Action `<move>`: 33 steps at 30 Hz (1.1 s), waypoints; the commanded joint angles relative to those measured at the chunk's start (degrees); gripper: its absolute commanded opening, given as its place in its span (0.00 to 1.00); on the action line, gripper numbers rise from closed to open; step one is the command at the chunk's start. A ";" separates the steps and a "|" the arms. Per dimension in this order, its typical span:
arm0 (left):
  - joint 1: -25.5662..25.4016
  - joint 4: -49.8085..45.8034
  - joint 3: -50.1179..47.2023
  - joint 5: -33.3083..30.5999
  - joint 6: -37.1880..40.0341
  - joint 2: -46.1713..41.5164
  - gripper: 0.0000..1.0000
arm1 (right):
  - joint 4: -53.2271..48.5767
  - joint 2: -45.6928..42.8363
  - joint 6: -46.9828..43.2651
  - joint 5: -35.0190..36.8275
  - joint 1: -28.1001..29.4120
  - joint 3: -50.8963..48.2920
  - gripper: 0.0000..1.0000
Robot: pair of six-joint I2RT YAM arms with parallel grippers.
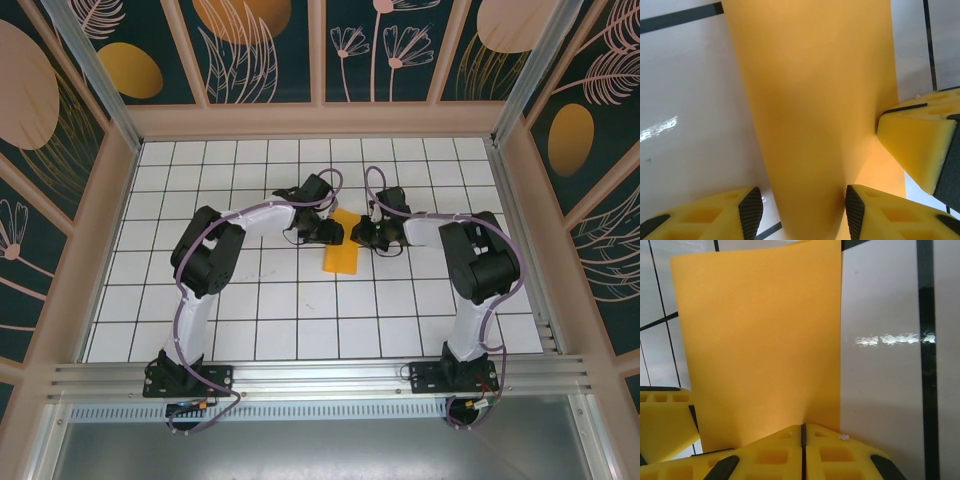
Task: Fold a paper plane with a square sheet of paper (fold left side to right side)
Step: Hold the square sheet of paper at the center of the table, then first fold the square sheet of paper in half at the center of the table.
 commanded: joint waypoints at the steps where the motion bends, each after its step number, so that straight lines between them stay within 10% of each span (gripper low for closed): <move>1: -1.86 2.23 -1.72 -1.08 1.44 2.27 0.54 | -3.37 2.59 -1.39 2.05 0.37 -0.86 0.10; 12: -0.01 0.74 -4.50 -6.19 0.70 -11.12 0.61 | -3.07 3.07 -1.47 2.15 0.35 -1.87 0.10; 24: -0.10 11.74 -8.56 10.54 -4.04 -9.83 0.44 | -3.33 2.63 -1.68 2.05 0.35 -1.67 0.10; 33: -0.16 11.56 -11.62 7.99 -3.03 -6.63 0.41 | -3.86 2.20 -1.94 2.49 0.37 -1.63 0.10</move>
